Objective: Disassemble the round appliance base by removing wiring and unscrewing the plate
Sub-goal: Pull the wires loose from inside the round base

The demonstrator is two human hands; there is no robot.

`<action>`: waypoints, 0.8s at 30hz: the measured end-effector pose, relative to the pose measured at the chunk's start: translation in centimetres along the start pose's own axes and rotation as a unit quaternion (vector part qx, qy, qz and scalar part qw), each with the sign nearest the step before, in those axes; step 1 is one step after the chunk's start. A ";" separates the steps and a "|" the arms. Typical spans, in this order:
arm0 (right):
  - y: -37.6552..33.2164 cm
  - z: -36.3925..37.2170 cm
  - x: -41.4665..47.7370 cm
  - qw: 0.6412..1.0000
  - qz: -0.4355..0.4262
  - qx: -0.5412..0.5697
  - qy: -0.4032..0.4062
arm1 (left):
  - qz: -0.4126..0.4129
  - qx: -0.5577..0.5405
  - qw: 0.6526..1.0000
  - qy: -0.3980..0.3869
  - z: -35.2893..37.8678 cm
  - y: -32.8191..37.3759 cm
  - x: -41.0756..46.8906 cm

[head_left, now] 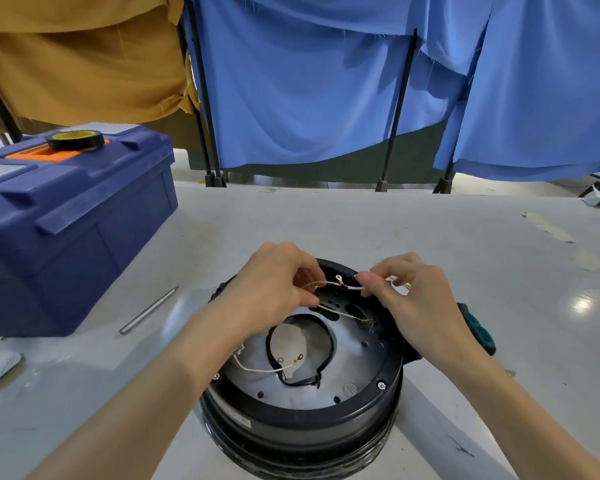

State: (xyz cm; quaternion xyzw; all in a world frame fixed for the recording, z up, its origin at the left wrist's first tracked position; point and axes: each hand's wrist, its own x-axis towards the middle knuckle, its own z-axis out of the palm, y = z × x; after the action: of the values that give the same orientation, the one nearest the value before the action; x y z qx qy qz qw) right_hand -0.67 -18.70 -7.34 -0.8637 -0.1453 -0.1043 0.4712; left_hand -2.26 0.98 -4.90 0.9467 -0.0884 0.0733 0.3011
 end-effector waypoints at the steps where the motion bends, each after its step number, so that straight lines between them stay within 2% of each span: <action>1: -0.1 0.0 0.1 1.000 0.001 -0.003 0.015 | -0.007 0.019 1.000 -0.006 -0.4 -0.3 0.1; 5: -0.4 0.3 0.1 0.999 0.010 -0.043 -0.002 | -0.021 0.004 0.999 -0.030 -1.6 -0.7 0.3; 10: -3.0 0.5 0.5 0.988 -0.101 -0.093 -0.064 | 0.026 -0.005 0.999 -0.034 -2.1 0.2 1.4; 12: -4.2 1.3 0.9 0.981 -0.117 -0.124 -0.089 | 0.040 -0.020 0.999 -0.026 -2.0 0.2 1.6; 16: -4.7 2.2 1.7 0.975 -0.119 -0.172 -0.077 | 0.031 -0.048 0.998 -0.024 -2.2 -0.7 0.9; 24: -3.6 2.0 1.7 0.985 -0.062 -0.154 -0.054 | -0.028 0.098 0.995 -0.017 -3.2 -2.9 0.0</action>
State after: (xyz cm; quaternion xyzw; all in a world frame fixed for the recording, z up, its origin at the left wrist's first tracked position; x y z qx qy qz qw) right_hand -0.26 -14.93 -5.01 -0.9196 -0.2055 -0.1077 0.3171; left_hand -1.93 5.15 -3.95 0.9749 -0.0589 0.0571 0.2069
